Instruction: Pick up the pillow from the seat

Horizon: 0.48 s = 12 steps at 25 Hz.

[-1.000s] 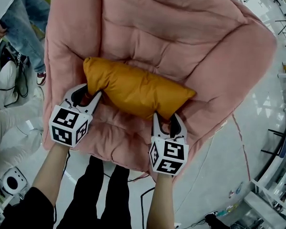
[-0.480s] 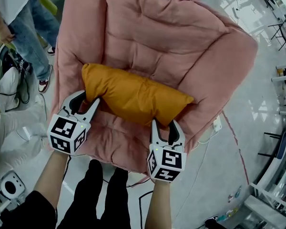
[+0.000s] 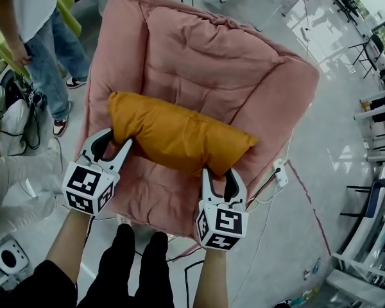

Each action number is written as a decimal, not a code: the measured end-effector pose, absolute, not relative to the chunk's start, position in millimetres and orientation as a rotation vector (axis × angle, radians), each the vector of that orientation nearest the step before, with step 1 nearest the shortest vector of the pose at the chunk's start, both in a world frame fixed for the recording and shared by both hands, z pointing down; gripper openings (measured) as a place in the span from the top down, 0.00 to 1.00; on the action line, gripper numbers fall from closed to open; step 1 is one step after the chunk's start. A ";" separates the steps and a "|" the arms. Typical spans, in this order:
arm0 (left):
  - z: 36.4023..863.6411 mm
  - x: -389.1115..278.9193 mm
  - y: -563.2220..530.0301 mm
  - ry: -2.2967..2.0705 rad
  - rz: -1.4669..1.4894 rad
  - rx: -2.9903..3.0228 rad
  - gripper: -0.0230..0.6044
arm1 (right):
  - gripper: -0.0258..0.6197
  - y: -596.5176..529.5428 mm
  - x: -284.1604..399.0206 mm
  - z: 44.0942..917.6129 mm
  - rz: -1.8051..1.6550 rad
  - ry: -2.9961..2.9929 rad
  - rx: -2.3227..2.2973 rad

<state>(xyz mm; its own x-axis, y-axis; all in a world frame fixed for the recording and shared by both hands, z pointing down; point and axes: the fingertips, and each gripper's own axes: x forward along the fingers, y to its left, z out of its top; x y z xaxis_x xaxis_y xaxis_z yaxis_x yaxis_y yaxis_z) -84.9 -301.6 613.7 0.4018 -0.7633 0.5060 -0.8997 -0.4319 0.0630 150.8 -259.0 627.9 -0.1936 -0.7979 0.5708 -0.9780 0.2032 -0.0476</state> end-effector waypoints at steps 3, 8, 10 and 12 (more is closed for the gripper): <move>593.3 -86.3 -301.0 -1.458 0.558 2.355 0.71 | 0.60 -259.5 149.6 605.9 0.534 -2.072 1.668; 558.7 -89.4 -294.1 -1.484 0.519 2.378 0.71 | 0.60 -254.5 146.9 570.6 0.487 -2.094 1.682; 542.5 -89.1 -293.6 -1.492 0.505 2.391 0.71 | 0.60 -253.9 147.1 554.5 0.469 -2.103 1.692; 526.3 -89.6 -291.8 -1.501 0.492 2.406 0.71 | 0.60 -251.6 146.5 538.8 0.450 -2.113 1.703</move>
<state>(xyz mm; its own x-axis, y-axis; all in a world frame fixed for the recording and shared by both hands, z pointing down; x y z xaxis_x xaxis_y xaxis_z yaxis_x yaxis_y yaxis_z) -89.6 -291.8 526.3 0.4080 -0.8125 0.4164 -0.9014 -0.4309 0.0425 146.5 -251.6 538.8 -0.1868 -0.8528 0.4877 -0.9775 0.2106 -0.0061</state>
